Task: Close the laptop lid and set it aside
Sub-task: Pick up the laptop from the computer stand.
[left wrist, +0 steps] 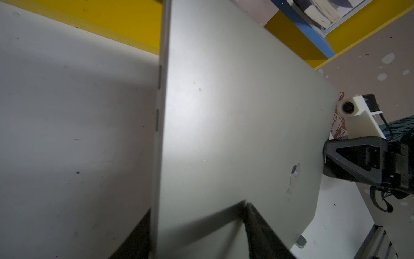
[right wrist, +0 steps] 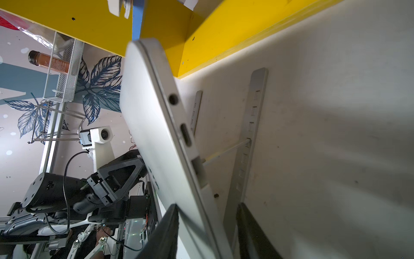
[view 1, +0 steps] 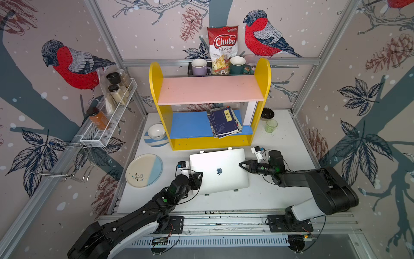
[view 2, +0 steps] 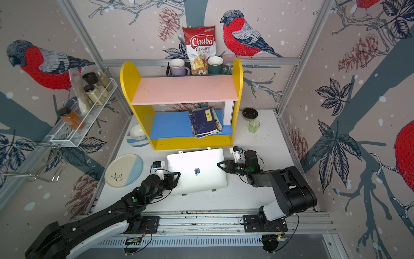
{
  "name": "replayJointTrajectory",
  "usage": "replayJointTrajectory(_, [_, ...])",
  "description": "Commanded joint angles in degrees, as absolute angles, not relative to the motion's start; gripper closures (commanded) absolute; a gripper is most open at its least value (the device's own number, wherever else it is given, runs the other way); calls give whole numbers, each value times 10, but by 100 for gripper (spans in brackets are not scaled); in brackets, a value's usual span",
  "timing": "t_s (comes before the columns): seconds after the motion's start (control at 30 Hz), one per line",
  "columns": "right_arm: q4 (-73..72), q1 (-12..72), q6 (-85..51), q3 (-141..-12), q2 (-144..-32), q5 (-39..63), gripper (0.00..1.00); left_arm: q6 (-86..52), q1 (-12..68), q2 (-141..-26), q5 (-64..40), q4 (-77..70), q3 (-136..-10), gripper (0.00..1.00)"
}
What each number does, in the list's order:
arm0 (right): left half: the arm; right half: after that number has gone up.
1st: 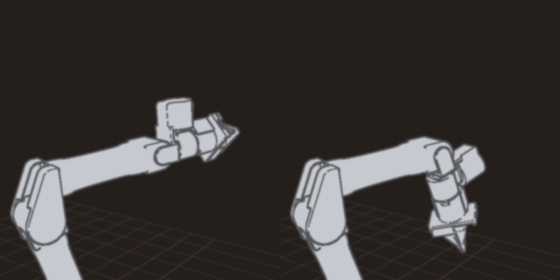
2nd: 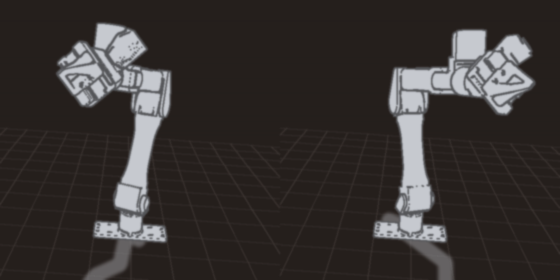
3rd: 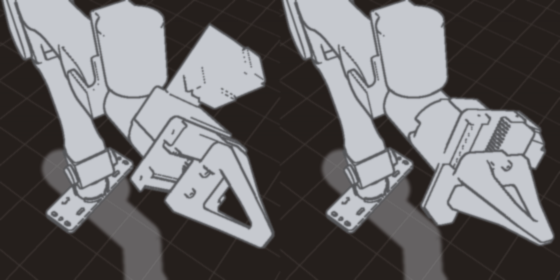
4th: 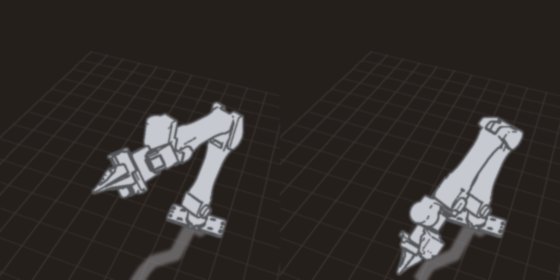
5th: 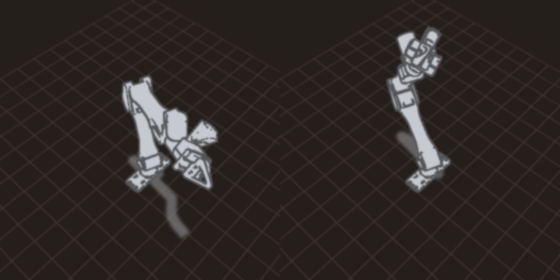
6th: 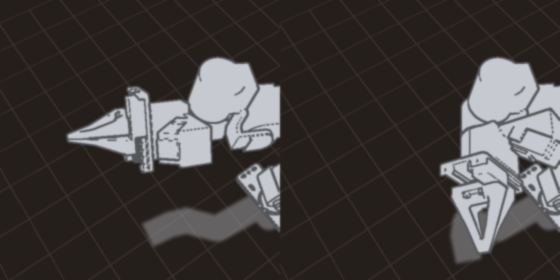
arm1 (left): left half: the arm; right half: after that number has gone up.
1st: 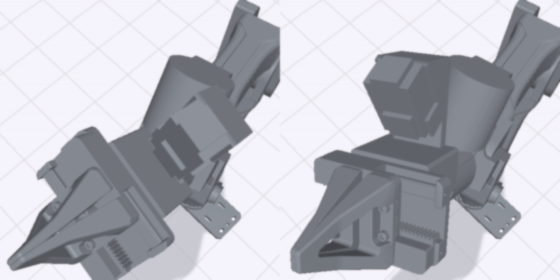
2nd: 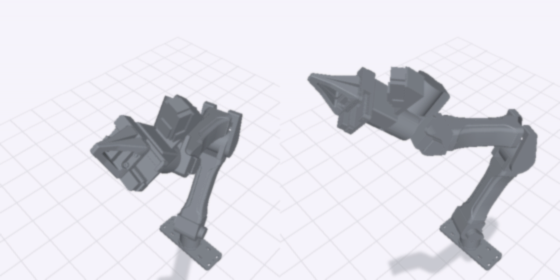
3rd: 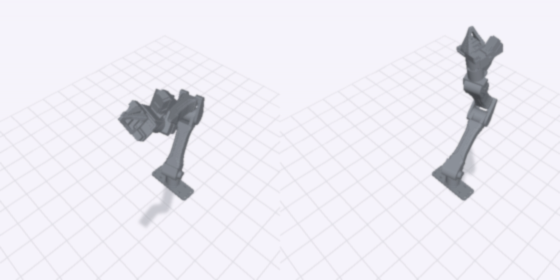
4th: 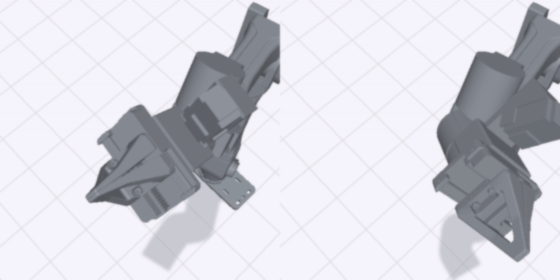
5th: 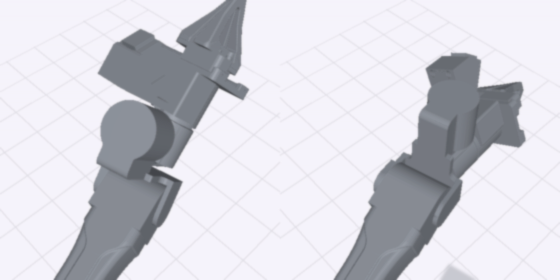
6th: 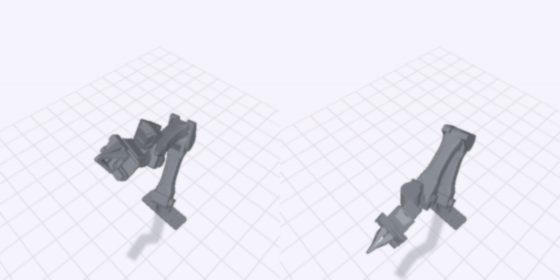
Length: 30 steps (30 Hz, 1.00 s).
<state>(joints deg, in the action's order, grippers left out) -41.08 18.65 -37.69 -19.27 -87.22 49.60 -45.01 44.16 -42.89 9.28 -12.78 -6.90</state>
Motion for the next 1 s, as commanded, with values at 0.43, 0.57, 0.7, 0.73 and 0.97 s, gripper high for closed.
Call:
replayJointTrajectory(0.43, [-383,216,-425,-219,-841,452,66,-451,440,-440,58,-193,-93,44])
replayJointTrajectory(0.57, [-365,230,-419,-229,-841,448,67,-453,441,-432,61,-188,-92,44])
replayJointTrajectory(0.7, [-375,239,-427,-227,-844,450,69,-456,440,-422,61,-181,-90,45])
replayJointTrajectory(0.73, [-380,241,-432,-225,-843,452,69,-457,440,-419,61,-178,-89,46])
replayJointTrajectory(0.97, [-430,242,-479,-211,-835,475,70,-473,440,-385,64,-168,-80,48])
